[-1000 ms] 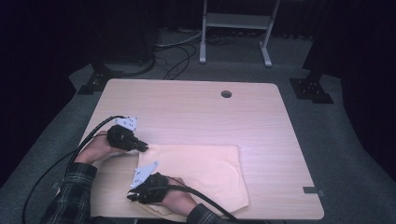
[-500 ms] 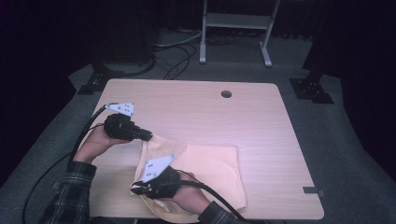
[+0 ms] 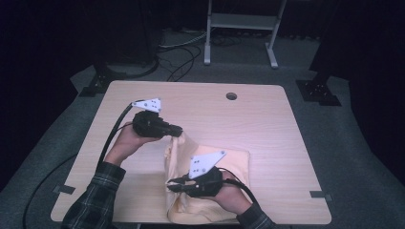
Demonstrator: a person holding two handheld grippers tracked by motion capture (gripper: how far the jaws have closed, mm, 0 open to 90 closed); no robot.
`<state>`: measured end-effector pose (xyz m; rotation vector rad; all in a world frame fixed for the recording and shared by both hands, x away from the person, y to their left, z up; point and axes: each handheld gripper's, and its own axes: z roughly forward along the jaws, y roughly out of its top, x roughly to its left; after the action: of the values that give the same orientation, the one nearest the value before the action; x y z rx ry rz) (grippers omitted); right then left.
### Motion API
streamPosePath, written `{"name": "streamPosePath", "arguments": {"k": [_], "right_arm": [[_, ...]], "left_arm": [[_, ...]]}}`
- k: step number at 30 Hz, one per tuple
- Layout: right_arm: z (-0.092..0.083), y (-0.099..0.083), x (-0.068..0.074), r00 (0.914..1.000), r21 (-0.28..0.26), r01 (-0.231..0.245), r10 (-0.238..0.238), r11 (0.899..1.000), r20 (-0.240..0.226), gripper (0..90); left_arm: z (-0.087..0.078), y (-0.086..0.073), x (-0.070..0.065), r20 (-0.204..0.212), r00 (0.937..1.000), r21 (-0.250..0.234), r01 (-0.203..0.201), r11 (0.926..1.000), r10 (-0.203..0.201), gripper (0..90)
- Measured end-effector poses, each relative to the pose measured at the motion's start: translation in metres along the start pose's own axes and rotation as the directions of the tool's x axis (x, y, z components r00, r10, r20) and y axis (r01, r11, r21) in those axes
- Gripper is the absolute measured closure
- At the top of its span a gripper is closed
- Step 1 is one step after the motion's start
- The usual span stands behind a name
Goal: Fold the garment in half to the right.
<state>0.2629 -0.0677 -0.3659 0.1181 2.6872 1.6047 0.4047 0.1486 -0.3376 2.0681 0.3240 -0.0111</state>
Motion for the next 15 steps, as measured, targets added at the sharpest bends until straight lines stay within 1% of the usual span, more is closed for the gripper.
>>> {"name": "streamPosePath", "arguments": {"k": [2, 7, 11, 12, 15], "right_arm": [[-0.010, -0.005, -0.002, 0.9999, -0.013, -0.009, 0.009, 1.000, -0.004, 82.6], [-0.031, -0.015, -0.002, 0.9998, -0.021, -0.015, 0.016, 1.000, 0.013, 82.5], [-0.044, -0.026, 0.000, 0.9992, -0.006, -0.029, 0.029, 1.000, 0.030, 82.5], [-0.047, -0.029, 0.000, 0.9989, -0.002, -0.030, 0.030, 1.000, 0.036, 82.5], [-0.055, -0.040, 0.001, 0.9979, 0.006, -0.045, 0.045, 0.999, 0.047, 82.5]], "left_arm": [[0.010, 0.003, -0.001, 0.009, 0.9999, -0.014, -0.006, 0.9999, 0.006, 84.0], [0.035, 0.010, -0.004, 0.024, 0.9995, -0.055, -0.019, 0.9983, 0.021, 83.9], [0.055, 0.012, -0.005, 0.043, 0.9989, -0.073, -0.016, 0.9972, 0.019, 83.9], [0.059, 0.012, -0.005, 0.047, 0.9986, -0.078, -0.021, 0.9967, 0.025, 83.8], [0.073, 0.011, -0.005, 0.069, 0.9974, -0.088, -0.015, 0.9960, 0.021, 83.8]]}}
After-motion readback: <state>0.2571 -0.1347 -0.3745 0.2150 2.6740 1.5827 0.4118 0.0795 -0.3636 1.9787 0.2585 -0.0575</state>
